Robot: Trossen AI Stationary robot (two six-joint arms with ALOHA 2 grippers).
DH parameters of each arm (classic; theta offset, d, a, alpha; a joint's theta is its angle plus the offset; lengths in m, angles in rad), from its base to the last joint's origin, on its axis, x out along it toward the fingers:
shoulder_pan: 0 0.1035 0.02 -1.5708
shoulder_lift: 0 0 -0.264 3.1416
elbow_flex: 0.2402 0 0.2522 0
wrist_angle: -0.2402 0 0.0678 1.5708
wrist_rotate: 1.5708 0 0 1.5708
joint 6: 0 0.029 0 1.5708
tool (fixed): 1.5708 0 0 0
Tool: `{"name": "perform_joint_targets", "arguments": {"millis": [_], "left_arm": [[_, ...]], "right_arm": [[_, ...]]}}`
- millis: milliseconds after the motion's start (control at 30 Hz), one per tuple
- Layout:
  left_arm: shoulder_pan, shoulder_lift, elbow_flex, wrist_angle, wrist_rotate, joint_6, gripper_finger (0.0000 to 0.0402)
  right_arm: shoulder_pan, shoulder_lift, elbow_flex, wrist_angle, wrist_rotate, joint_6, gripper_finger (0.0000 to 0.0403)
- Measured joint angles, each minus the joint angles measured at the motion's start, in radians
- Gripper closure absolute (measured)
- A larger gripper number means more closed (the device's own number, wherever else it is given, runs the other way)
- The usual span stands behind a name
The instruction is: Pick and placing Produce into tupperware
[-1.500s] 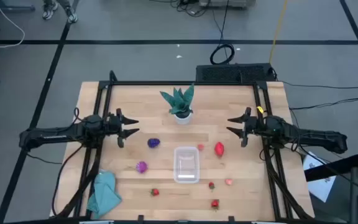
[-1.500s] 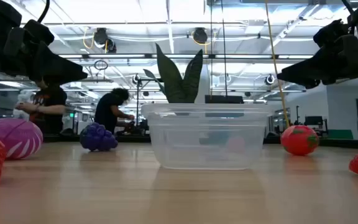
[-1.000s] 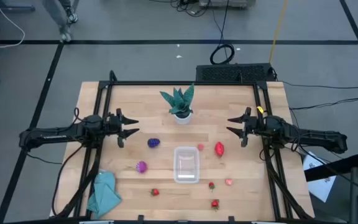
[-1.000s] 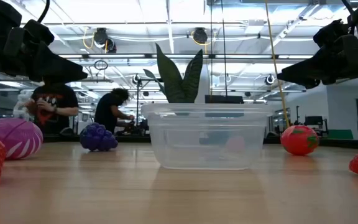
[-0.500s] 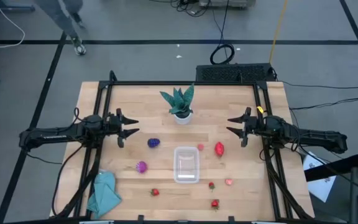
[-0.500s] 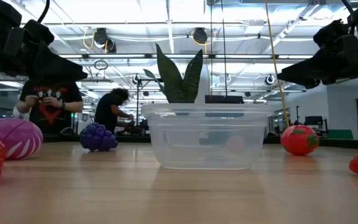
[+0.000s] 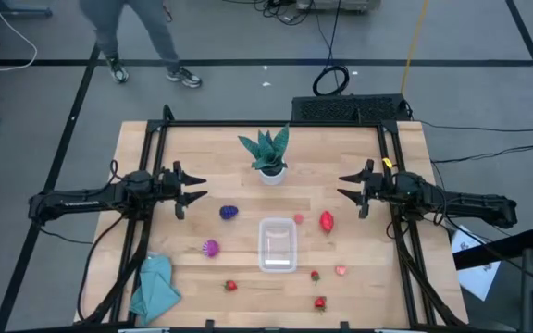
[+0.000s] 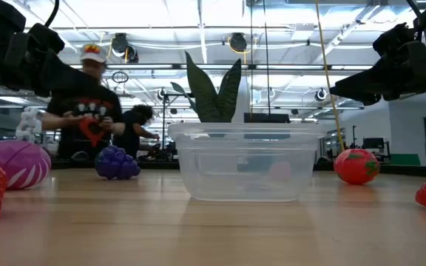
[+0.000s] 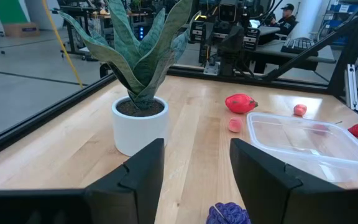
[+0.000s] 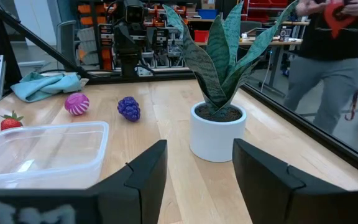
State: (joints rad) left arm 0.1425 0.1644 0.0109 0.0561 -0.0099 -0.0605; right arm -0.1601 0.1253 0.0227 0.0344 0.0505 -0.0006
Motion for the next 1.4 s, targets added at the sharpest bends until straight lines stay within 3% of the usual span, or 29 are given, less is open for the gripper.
{"name": "perform_joint_targets", "arguments": {"millis": [1033, 1400], "left_arm": [[0.0, 0.0, 0.0, 0.005, -0.017, 0.0, 0.0215], [0.0, 0.0, 0.0, 0.056, -0.018, -0.098, 0.0215]], "right_arm": [[0.0, 0.0, 0.0, 0.032, 0.001, 0.004, 0.0232], [0.0, 0.0, 0.0, 0.19, 0.001, 0.3, 0.0232]]}}
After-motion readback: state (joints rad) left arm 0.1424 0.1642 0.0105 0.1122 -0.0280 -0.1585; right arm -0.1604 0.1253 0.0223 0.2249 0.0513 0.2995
